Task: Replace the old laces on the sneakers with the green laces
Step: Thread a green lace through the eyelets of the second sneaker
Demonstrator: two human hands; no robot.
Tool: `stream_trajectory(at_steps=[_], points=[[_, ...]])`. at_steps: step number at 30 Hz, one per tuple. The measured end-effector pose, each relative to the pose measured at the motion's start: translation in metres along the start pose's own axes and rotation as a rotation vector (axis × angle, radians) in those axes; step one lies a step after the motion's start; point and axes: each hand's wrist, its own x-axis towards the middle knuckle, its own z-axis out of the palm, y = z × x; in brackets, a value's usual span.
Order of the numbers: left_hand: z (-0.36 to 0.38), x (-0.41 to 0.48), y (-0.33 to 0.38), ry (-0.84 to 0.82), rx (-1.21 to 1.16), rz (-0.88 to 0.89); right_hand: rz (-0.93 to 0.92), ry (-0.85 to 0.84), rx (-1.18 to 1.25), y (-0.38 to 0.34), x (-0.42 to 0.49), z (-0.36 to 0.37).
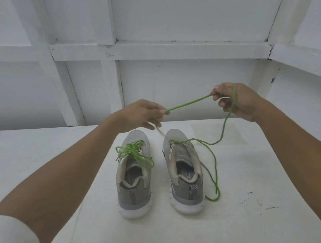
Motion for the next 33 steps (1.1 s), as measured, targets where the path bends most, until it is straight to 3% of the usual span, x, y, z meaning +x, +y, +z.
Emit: stream_trajectory(at_steps=[6,12,16,20,25,28,30,33], points=[[-0.034,-0.021,-0.015,0.058,0.128,-0.112,0.045,0.045,-0.012,0.010,-0.003,-0.010],[-0.041,-0.022,-0.016,0.064,0.283,-0.235,0.039,-0.033,-0.136,0.014,-0.005,-0.010],[-0.038,-0.016,-0.008,0.083,0.576,-0.310,0.019,-0.077,-0.339,0.014,-0.009,-0.007],[-0.033,-0.012,0.007,0.129,0.833,-0.272,0.036,-0.165,-0.486,0.018,-0.011,-0.004],[-0.016,-0.006,0.027,0.232,0.750,-0.054,0.189,-0.324,-0.676,0.016,-0.017,0.000],[0.000,0.003,0.038,0.258,0.550,0.000,0.115,-0.232,-0.902,0.016,-0.014,0.013],[0.012,0.011,0.042,0.259,0.508,0.003,0.011,-0.156,-0.639,0.015,-0.013,0.027],[0.027,0.022,0.042,0.251,0.440,0.007,-0.099,-0.178,-0.295,0.011,-0.019,0.051]])
